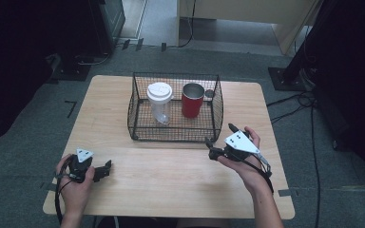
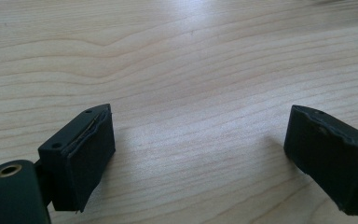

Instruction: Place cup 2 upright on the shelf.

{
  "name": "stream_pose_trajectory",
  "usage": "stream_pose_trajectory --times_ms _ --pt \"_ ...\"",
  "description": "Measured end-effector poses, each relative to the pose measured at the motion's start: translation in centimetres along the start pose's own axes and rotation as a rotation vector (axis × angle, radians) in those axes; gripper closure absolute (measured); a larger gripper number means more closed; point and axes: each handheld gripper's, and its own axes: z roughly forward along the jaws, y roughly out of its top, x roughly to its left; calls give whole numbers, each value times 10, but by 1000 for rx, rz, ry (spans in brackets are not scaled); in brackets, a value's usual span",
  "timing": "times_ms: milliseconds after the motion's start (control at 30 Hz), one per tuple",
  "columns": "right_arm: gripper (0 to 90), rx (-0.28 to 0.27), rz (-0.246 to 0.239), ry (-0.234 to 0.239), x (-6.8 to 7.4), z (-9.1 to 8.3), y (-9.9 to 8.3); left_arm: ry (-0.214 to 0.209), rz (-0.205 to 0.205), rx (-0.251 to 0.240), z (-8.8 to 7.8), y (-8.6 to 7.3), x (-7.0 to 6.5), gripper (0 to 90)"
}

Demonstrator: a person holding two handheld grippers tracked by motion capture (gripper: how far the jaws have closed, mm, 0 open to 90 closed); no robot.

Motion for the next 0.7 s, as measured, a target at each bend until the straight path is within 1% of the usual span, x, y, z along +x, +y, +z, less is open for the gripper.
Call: stream_pose_trajectory --times_ms 100,233,333,400,700 --pt "79 2 16 0 -5 -6 -7 0 0 0 0 0 0 95" --pt "56 7 37 9 -10 -14 -16 0 0 0 0 0 0 95" --pt "34 12 49 -1 -14 -19 -23 0 0 0 0 0 0 95" --pt "31 19 63 -9 -17 -23 -27 0 0 1 0 0 0 94" --pt "25 55 91 -55 -32 -38 -48 0 0 1 0 0 0 95"
